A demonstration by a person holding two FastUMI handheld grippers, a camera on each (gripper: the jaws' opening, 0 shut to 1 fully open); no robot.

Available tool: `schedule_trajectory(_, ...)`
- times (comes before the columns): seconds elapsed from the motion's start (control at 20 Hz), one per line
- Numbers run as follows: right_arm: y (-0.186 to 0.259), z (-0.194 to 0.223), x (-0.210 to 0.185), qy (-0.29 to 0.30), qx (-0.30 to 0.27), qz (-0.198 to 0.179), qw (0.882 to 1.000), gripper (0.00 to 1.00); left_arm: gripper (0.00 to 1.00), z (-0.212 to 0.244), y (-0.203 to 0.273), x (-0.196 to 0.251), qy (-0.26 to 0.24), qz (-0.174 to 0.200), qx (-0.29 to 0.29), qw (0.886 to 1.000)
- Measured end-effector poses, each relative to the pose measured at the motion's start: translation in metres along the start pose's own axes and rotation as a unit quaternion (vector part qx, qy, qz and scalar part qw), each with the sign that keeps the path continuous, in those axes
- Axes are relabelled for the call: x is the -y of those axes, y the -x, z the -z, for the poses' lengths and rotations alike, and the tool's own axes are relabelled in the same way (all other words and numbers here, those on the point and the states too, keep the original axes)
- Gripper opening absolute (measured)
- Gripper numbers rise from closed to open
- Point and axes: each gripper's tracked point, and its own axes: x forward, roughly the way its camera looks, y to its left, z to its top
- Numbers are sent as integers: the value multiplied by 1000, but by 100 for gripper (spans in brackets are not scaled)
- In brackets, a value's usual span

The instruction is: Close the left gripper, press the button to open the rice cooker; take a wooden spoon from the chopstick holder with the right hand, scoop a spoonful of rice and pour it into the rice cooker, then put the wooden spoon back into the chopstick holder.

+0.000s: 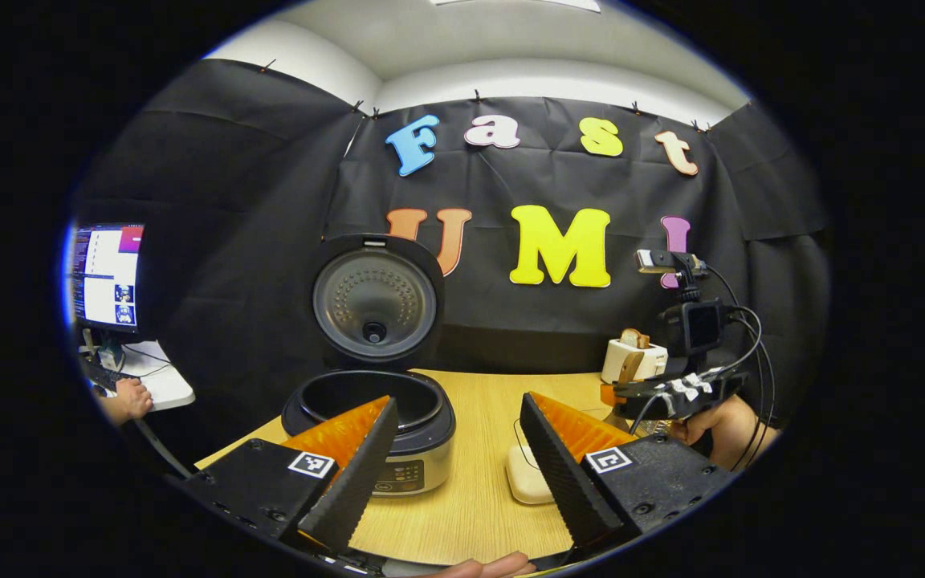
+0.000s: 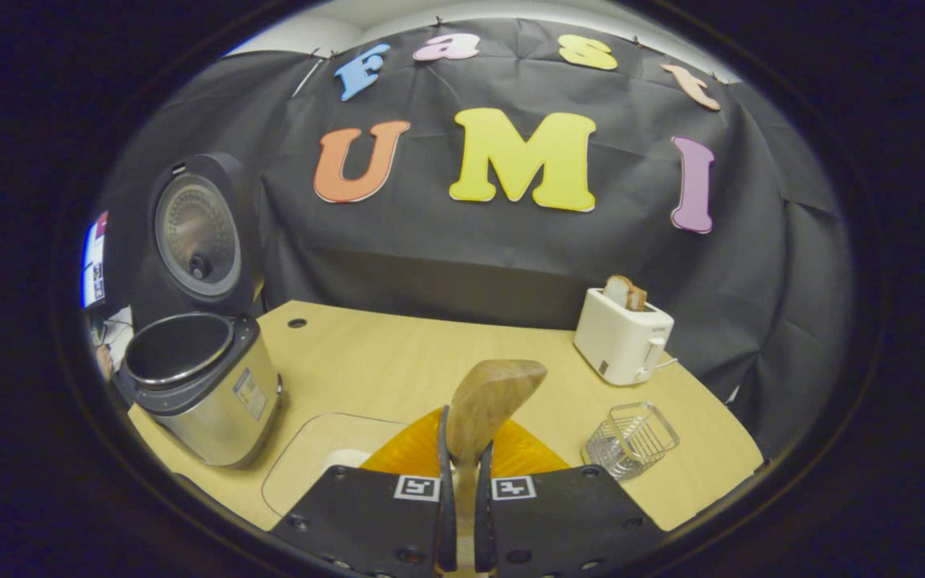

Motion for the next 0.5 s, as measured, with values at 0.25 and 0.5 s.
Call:
schedule_trajectory(0.25, 6, 13, -22, -8, 6, 19, 1000, 7, 97, 4, -4, -4, 12, -1, -11, 1000)
schedule_trajectory(0.5, 13, 20, -61, -52, -12, -6, 999, 8, 98, -1, -1, 0, 33, 16, -6, 999)
